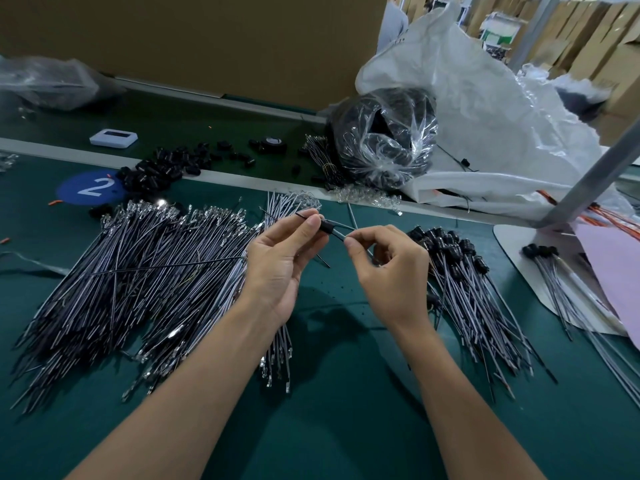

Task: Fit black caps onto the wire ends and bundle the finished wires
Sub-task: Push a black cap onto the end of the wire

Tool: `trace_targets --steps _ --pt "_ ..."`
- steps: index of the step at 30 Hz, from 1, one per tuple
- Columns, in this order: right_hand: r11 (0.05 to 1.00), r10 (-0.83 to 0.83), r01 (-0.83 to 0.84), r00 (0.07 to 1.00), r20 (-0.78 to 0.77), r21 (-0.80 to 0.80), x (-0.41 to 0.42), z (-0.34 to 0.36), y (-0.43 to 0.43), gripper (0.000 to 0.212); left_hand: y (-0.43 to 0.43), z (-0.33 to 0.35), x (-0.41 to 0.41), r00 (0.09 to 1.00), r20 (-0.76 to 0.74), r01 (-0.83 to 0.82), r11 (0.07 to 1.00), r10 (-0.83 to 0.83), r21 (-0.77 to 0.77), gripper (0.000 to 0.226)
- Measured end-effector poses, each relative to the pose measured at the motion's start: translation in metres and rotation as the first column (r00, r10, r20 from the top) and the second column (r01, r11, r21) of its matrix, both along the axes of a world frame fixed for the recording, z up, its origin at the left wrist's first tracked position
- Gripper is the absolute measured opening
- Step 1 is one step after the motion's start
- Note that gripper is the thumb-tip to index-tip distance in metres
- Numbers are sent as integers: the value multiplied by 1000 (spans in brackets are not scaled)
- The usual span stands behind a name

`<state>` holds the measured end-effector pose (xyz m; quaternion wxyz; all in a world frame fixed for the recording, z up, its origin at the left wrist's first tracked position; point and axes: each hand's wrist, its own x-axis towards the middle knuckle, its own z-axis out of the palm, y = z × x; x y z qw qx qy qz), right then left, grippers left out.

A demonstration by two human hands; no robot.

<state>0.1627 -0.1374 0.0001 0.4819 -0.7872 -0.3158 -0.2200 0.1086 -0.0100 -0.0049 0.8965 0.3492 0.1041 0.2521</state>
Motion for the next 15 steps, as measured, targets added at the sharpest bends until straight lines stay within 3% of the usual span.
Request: trace_targets --steps 9,15 --pt "999 -33 33 998 47 7 1 -1 1 10 -7 -1 3 1000 6 16 1000 -16 4 14" --pt "1000 -6 6 1000 -8 10 1 -2 0 9 -7 0 3 999 -10 43 999 -43 10 12"
